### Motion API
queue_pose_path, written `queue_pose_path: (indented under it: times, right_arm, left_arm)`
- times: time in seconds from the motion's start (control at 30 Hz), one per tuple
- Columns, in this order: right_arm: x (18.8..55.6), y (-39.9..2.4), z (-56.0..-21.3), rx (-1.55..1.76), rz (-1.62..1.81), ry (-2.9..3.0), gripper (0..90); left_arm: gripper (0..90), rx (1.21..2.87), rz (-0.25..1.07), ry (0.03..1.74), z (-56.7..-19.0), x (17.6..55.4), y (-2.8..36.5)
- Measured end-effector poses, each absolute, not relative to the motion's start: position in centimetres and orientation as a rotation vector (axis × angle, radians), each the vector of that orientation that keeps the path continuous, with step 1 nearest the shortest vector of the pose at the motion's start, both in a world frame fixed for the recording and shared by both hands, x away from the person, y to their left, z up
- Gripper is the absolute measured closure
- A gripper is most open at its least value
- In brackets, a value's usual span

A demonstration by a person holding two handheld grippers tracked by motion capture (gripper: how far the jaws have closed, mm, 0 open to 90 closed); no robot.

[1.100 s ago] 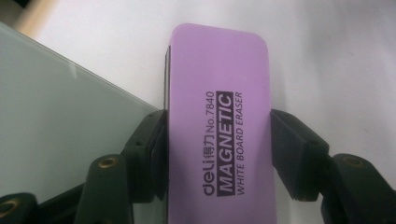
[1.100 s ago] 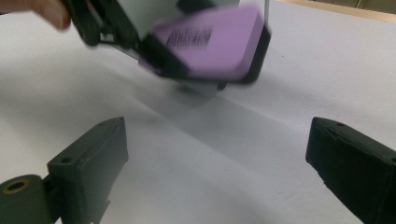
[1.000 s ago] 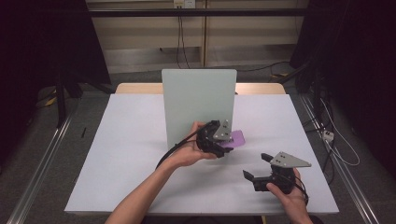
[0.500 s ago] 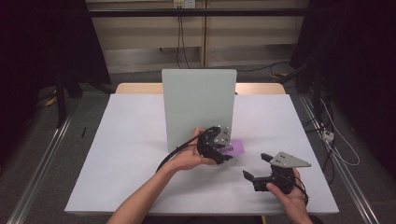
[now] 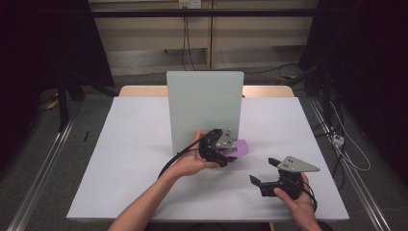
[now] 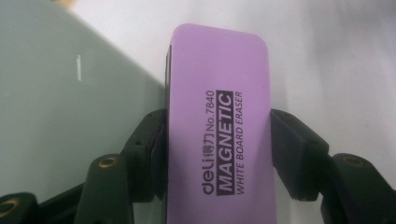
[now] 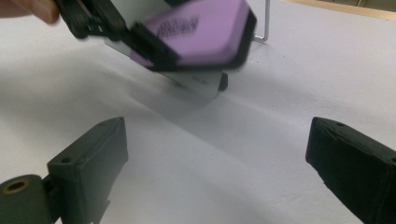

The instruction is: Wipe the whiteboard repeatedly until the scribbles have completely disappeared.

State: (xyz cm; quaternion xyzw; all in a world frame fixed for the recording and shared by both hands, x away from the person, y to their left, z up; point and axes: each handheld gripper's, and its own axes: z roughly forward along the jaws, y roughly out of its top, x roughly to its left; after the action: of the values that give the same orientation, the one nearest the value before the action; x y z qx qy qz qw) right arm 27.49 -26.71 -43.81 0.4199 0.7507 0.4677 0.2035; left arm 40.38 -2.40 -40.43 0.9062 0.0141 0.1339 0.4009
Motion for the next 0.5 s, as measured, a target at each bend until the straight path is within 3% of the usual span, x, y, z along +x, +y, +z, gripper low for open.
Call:
queue_pose_path:
  times: [0.23, 0.5]
  right_arm:
    - [27.7, -26.6, -43.9, 1.162, 1.294, 2.099, 5.3]
    - [27.5, -26.7, -43.8, 1.158, 1.298, 2.099, 5.3]
  left_arm:
    - [41.0, 2.175, 0.322, 0.133, -38.2, 40.6, 0.6]
    - [40.9, 2.171, 0.323, 0.208, -37.3, 40.2, 2.9]
